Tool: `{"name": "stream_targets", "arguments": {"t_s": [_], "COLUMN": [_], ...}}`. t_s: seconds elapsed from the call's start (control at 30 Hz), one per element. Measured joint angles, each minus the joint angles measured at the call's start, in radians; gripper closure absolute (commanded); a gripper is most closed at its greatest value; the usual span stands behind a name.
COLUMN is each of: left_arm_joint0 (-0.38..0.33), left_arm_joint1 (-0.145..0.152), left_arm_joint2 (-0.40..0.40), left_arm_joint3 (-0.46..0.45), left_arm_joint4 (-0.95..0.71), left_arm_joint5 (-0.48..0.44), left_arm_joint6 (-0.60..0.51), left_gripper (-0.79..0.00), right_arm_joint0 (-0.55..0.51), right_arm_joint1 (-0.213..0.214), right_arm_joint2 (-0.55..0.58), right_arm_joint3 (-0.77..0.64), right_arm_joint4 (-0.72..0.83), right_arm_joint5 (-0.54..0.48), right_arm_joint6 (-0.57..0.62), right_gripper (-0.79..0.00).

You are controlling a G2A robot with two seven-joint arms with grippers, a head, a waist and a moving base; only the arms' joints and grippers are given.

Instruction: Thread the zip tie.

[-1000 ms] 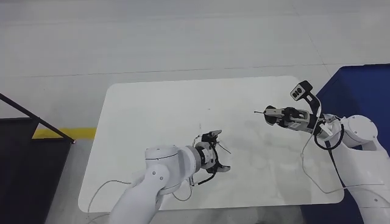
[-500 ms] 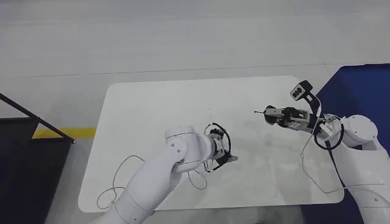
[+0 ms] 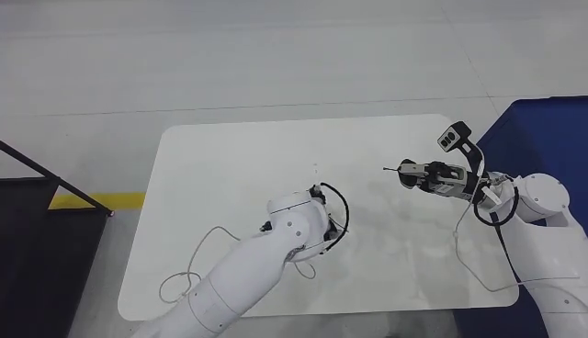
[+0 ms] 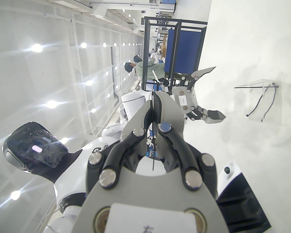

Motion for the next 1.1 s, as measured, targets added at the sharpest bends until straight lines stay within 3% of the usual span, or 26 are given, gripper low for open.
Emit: {"name": "stream_targets", "arguments": {"t_s": [0.1,0.17,0.27,0.33,0.47,0.57,0.83,0.9,1.0,1.1], "left_arm_joint0": [-0.015,-0.022,-0.028,-0.029,-0.019,-0.01,-0.012,-0.012,-0.02,-0.045], "left_arm_joint1": [-0.01,-0.015,-0.02,-0.02,-0.014,-0.009,-0.007,-0.006,-0.016,-0.026], "left_arm_joint2": [0.015,0.024,0.038,0.046,0.071,0.082,0.087,0.12,0.204,0.275], "left_arm_joint3": [0.026,0.038,0.047,0.048,0.035,0.027,0.032,0.033,0.038,0.097], "left_arm_joint4": [0.007,0.029,0.052,0.103,0.252,0.339,0.343,0.443,0.628,0.761], "left_arm_joint5": [-0.001,-0.007,0.021,0.024,0.06,0.086,0.087,0.088,0.162,0.223], "left_arm_joint6": [-0.021,-0.042,-0.115,-0.155,-0.218,-0.23,-0.229,-0.172,-0.076,-0.157], "left_gripper": [-0.733,-0.76,-0.711,-0.785,-0.785,-0.785,-0.785,-0.785,-0.785,-0.785], "right_arm_joint0": [0.0,0.0,0.0,0.0,0.0,0.0,0.0,0.0,0.0,0.0], "right_arm_joint1": [0.0,0.0,0.0,0.0,0.0,0.0,0.0,0.0,0.0,0.0], "right_arm_joint2": [0.0,0.0,0.0,0.0,0.0,0.0,0.0,0.0,0.0,0.0], "right_arm_joint3": [0.0,0.0,0.0,0.0,0.0,0.0,0.0,0.0,0.0,0.0], "right_arm_joint4": [0.0,0.0,0.0,0.0,0.0,0.0,0.0,0.0,0.0,0.0], "right_arm_joint5": [0.0,0.0,0.0,0.0,0.0,0.0,0.0,0.0,0.0,0.0], "right_arm_joint6": [0.0,0.0,0.0,0.0,0.0,0.0,0.0,0.0,0.0,0.0], "right_gripper": [0.0,0.0,0.0,0.0,0.0,0.0,0.0,0.0,0.0,0.0]}}
